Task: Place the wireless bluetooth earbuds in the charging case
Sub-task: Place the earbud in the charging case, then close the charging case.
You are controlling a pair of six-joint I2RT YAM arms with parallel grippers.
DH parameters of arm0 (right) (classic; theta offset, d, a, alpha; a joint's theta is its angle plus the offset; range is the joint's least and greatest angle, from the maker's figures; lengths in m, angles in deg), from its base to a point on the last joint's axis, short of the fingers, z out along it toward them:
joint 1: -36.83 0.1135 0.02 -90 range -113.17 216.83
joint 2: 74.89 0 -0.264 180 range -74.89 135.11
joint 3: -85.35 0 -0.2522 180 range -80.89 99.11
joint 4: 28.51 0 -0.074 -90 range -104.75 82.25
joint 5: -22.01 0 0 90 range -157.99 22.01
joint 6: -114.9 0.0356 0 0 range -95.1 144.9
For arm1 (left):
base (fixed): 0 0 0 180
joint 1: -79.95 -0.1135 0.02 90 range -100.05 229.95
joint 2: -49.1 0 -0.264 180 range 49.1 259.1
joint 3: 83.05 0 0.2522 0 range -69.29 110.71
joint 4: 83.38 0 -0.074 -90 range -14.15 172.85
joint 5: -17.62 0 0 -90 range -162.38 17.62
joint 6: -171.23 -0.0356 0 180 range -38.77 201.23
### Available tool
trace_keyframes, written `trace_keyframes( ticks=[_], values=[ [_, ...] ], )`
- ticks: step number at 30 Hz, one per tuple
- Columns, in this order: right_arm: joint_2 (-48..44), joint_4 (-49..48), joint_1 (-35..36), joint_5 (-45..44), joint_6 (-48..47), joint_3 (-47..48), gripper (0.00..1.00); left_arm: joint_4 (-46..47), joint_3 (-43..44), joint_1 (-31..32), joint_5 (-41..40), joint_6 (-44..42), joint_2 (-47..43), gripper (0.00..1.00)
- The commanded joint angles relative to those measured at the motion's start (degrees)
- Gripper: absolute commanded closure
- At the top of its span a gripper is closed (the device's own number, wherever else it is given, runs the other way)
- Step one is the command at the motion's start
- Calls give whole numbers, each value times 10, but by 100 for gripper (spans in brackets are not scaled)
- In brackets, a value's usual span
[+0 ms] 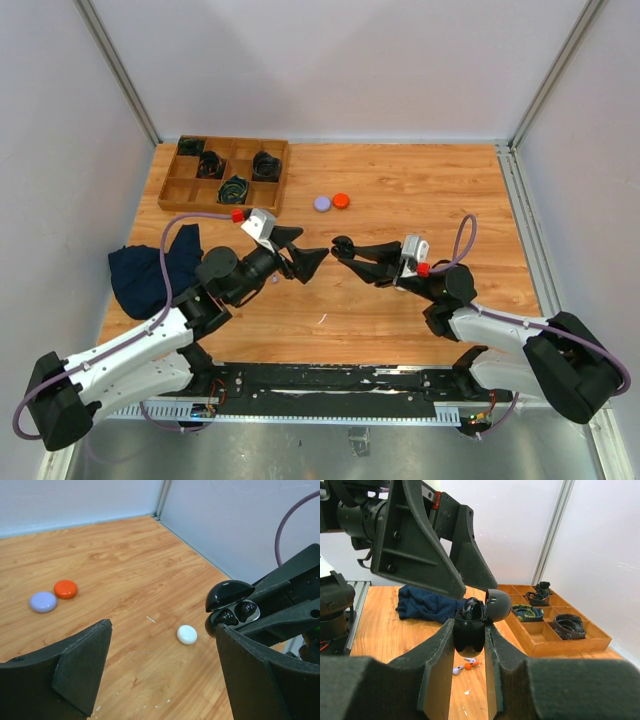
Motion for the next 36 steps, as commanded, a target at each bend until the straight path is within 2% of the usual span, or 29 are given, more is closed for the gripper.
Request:
trace_keyframes(
  ticks=[1,6,10,19,28,31,36],
  values=[
    [-3,-30,-17,14,9,-6,88,-37,31,-43,64,47,-24,9],
    [10,-36,-27,27,23,-2,88,-43,40,-92,151,83,-24,5],
    [20,-39,-28,53,35,9,88,-37,56,-98,205,103,-6,1],
    [36,-43,-28,73,54,25,88,-22,96,-107,308,173,64,1],
    [45,-45,-28,75,70,35,88,-1,106,-107,389,207,131,9],
    [52,-45,-29,78,75,36,88,34,99,-107,418,217,134,15],
    [59,-45,-34,86,93,35,88,73,91,-108,446,221,127,18]
  ],
)
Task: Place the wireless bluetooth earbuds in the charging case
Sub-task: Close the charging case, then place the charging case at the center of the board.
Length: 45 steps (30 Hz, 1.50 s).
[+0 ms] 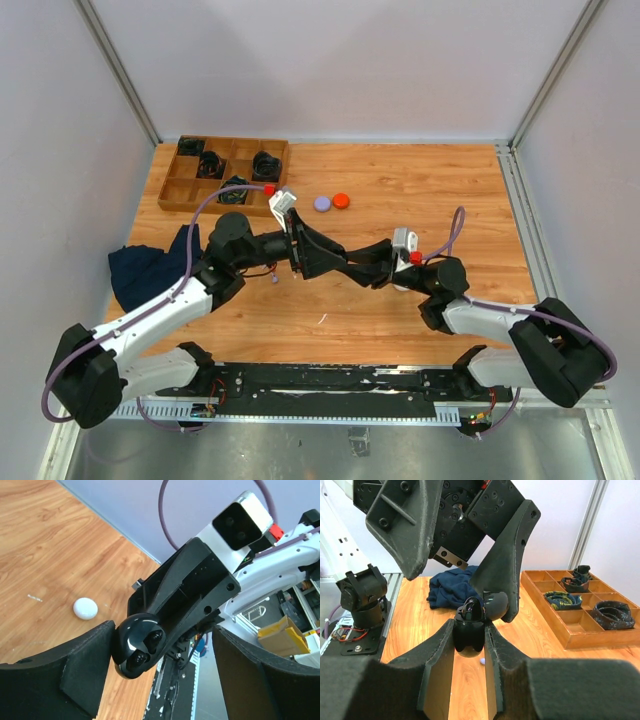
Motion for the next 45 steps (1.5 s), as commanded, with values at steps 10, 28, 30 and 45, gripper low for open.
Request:
trace_keyframes(
  ticks=[10,28,30,45],
  values=[
    [10,-37,-34,33,57,12,88,71,-1,-6,70,15,-18,20],
    [-197,580,-88,-101,-16,32,88,-303,43,-7,-396,-114,-135,12],
    [-216,659,-109,-128,-20,47,88,-352,63,-7,-433,-124,-129,11],
    [-194,948,-312,-239,19,105,85,-369,60,-26,-537,-226,-116,9]
  ],
)
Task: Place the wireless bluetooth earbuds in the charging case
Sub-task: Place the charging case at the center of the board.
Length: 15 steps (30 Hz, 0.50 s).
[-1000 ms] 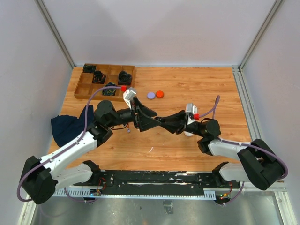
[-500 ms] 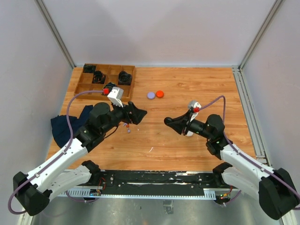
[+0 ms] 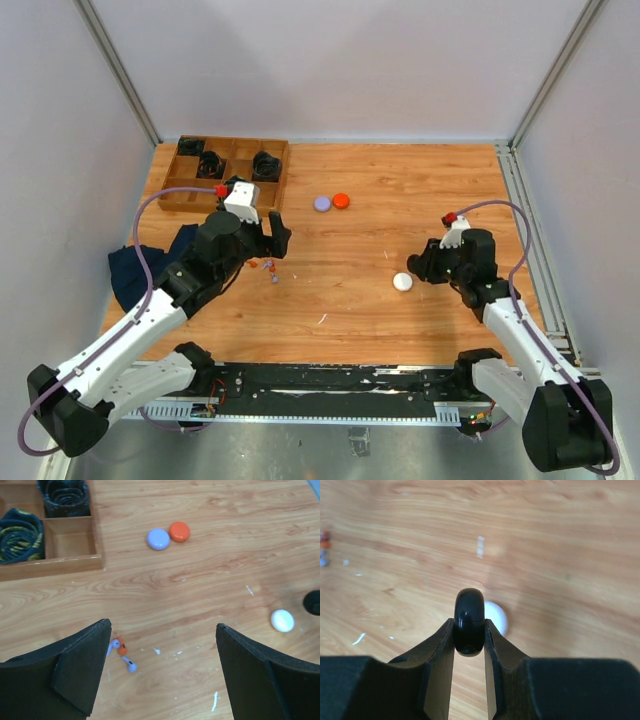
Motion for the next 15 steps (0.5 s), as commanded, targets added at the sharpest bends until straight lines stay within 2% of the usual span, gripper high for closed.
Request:
trace_keyframes(
  ticks=[1,6,10,15],
  values=[
    [9,95,-48,-54,8,21,85,19,-19,-28,-26,-34,-11,9],
    [36,114,-96,-50,4,11,83,34,-44,-70,-1,-44,-35,9],
    [80,114,-98,-31,0,14,82,41,-55,-90,28,-40,-44,10],
    [156,97,-98,35,-1,22,79,44,-58,-112,42,-35,-52,10]
  ],
)
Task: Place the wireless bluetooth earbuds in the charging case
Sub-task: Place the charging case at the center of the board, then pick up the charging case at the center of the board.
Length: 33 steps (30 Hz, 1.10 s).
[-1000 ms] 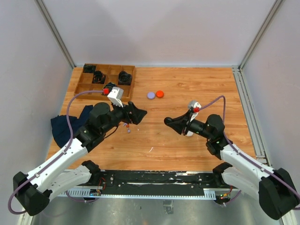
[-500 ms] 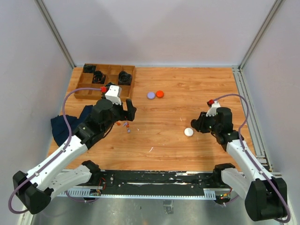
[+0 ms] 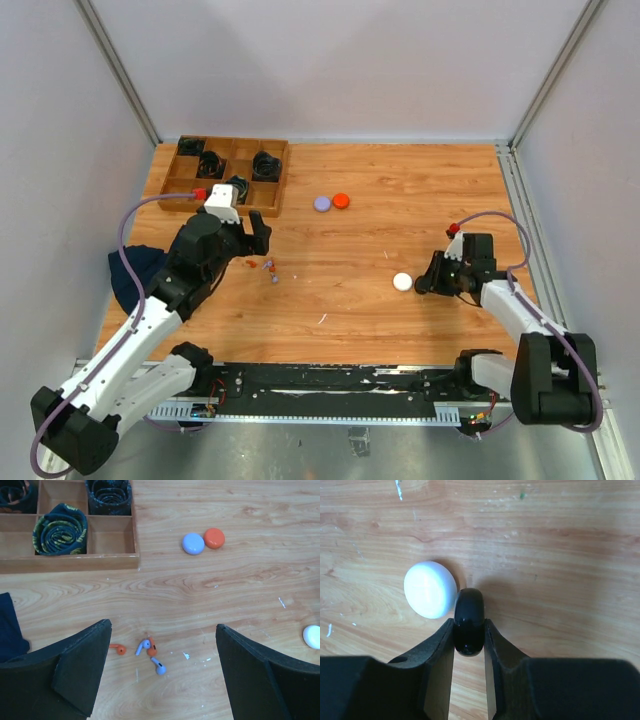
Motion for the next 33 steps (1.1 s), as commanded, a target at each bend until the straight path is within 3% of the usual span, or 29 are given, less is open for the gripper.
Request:
trace_keyframes(
  ticks=[1,5,11,18,25,33],
  values=[
    [57,-10,-8,69,2,19,77,29,-9,-20,27,-2,-17,10],
    [82,-28,-7,102,16,19,67,35,-15,-30,40,0,-22,10],
    [46,19,-7,27,5,25,44,36,-17,-36,45,0,-26,10],
    [12,48,10,-32,1,53,32,36,-19,-49,53,4,-28,11],
    [22,15,108,-127,-17,122,24,35,-21,-59,53,1,-33,11],
    [162,-87,235,-177,-56,227,19,37,-25,-67,54,-10,-43,10]
  ],
)
